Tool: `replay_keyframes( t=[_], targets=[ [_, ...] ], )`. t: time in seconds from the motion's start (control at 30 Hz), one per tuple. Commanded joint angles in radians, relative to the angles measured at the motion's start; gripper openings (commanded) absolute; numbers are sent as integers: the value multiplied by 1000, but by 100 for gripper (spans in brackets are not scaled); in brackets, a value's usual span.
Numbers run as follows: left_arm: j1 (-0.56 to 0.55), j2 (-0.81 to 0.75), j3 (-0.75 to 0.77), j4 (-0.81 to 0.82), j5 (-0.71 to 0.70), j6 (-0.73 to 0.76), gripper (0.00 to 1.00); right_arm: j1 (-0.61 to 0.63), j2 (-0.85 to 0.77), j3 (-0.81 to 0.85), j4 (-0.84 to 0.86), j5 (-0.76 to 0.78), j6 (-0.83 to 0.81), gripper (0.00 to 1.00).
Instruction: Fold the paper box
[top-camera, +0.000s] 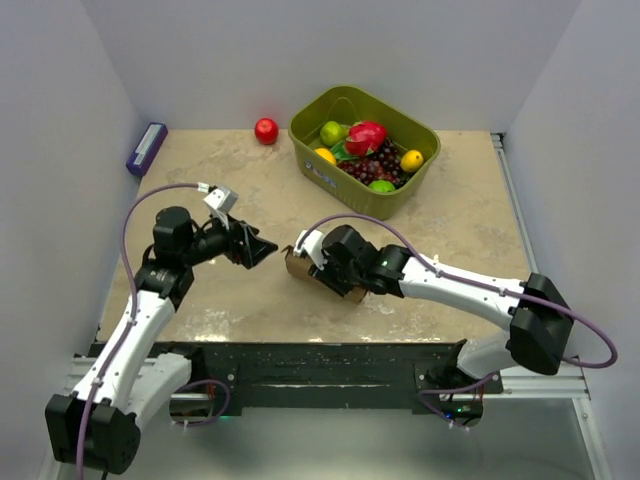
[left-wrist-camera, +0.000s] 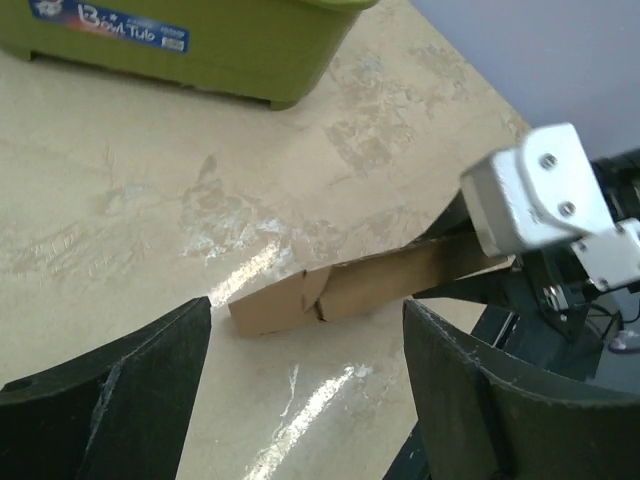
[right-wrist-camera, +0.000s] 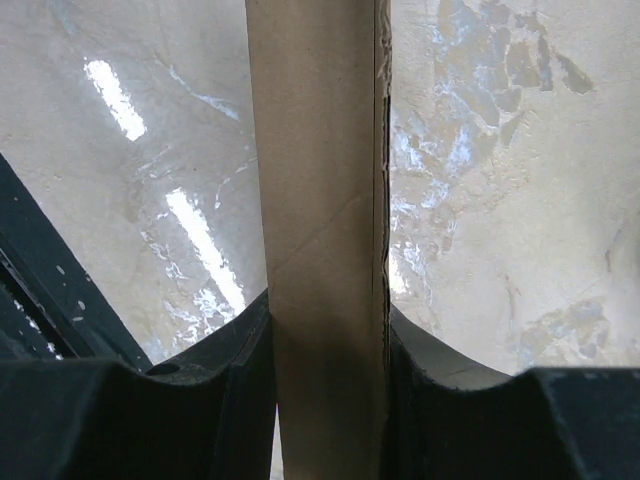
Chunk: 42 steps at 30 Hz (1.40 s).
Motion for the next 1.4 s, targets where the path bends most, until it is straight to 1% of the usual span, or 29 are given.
replay_keyframes(
  t=[0.0,0.1,0.23,0.37,0.43,0.53,0.57,0.63,0.67,0.7,0.87,0.97,1.1,1.3,1.37],
  targets=[
    [-41,-55,-27,-13,-37,151,80,-15,11,-10,107,-149,41,2],
    [-57,-46,-44,-5,-91,166,77,-21,36,0,113,-152,37,1],
    [-65,-11,-27,-17,-120,174,67,-23,60,5,113,-155,34,1],
    [-79,-2,-32,4,-136,160,63,-24,79,2,119,-152,43,1],
    [-87,3,-32,-2,-149,160,60,-24,88,2,119,-148,46,1],
    [-117,14,-27,-7,-197,163,56,-24,97,6,124,-133,53,1],
    [-148,18,-26,-11,-249,165,54,-24,99,6,127,-129,55,1],
    [-183,21,-14,-26,-307,181,52,-24,99,6,132,-119,55,1],
    [-208,21,-11,-30,-367,187,52,-23,99,6,130,-113,55,1],
    [-212,21,-6,-33,-384,195,51,-23,102,6,130,-111,53,1],
    [-217,73,11,-10,-372,200,49,-23,102,-1,126,-114,52,1],
    [-226,106,31,-7,-367,208,45,-23,94,-7,129,-113,53,1],
    [-238,112,29,16,-357,206,43,-23,94,-7,130,-109,53,1],
    [-252,130,36,38,-343,204,37,-23,100,-9,132,-109,53,1],
    [-257,136,37,42,-344,204,37,-23,103,-9,130,-109,53,1]
  ],
)
